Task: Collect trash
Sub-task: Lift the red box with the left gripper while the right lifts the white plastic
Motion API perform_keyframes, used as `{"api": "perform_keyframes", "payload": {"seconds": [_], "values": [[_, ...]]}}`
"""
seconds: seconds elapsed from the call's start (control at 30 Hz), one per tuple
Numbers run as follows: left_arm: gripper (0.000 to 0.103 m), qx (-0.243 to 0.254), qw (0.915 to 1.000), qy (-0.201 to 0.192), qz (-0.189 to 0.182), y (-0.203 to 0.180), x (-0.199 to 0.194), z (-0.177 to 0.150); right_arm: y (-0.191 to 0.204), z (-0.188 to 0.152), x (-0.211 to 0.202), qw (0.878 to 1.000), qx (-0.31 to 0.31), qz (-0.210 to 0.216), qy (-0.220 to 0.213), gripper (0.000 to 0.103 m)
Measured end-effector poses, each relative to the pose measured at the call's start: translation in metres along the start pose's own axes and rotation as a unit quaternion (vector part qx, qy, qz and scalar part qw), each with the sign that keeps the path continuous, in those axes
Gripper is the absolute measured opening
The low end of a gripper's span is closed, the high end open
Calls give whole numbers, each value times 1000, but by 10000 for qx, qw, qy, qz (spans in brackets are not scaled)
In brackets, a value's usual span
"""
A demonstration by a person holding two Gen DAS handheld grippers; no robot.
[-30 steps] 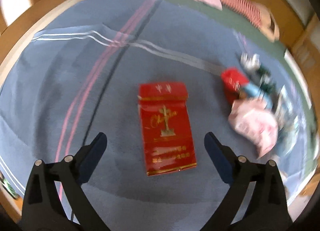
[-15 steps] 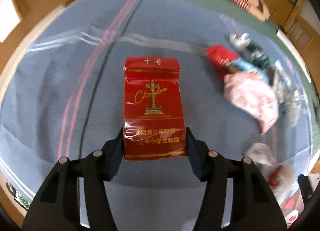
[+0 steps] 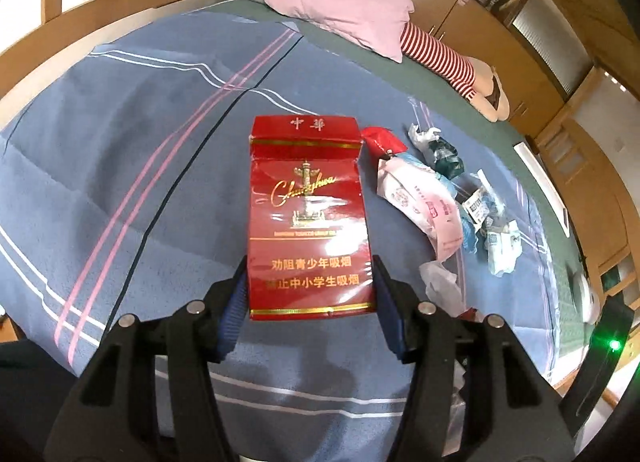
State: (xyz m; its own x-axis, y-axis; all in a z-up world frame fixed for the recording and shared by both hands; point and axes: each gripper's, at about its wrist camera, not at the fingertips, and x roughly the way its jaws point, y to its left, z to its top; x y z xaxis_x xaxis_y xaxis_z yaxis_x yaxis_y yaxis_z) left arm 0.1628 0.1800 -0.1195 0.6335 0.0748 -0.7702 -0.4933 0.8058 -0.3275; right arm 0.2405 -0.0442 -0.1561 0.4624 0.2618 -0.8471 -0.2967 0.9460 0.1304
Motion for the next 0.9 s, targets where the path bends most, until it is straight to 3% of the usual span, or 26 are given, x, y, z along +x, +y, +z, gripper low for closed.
{"api": "perform_keyframes", "payload": {"seconds": [0.13, 0.4, 0.6, 0.8, 0.9], "values": [[58, -64, 9999, 76, -32, 1, 2, 2, -9, -3, -2, 9997, 230, -72, 70, 46], [58, -4, 10000, 84, 6, 2, 5, 1, -31, -12, -9, 9986, 488, -145, 157, 46], [58, 4, 9999, 123, 88, 1, 8, 1, -12, -8, -15, 9991, -190, -359, -108, 48], [58, -408, 9990, 8, 170, 14, 6, 4, 4, -7, 2, 9977, -514, -446, 25, 48], [58, -383, 9991, 18, 199, 14, 7, 4, 6, -9, 10, 9967, -577, -569, 77, 52]]}}
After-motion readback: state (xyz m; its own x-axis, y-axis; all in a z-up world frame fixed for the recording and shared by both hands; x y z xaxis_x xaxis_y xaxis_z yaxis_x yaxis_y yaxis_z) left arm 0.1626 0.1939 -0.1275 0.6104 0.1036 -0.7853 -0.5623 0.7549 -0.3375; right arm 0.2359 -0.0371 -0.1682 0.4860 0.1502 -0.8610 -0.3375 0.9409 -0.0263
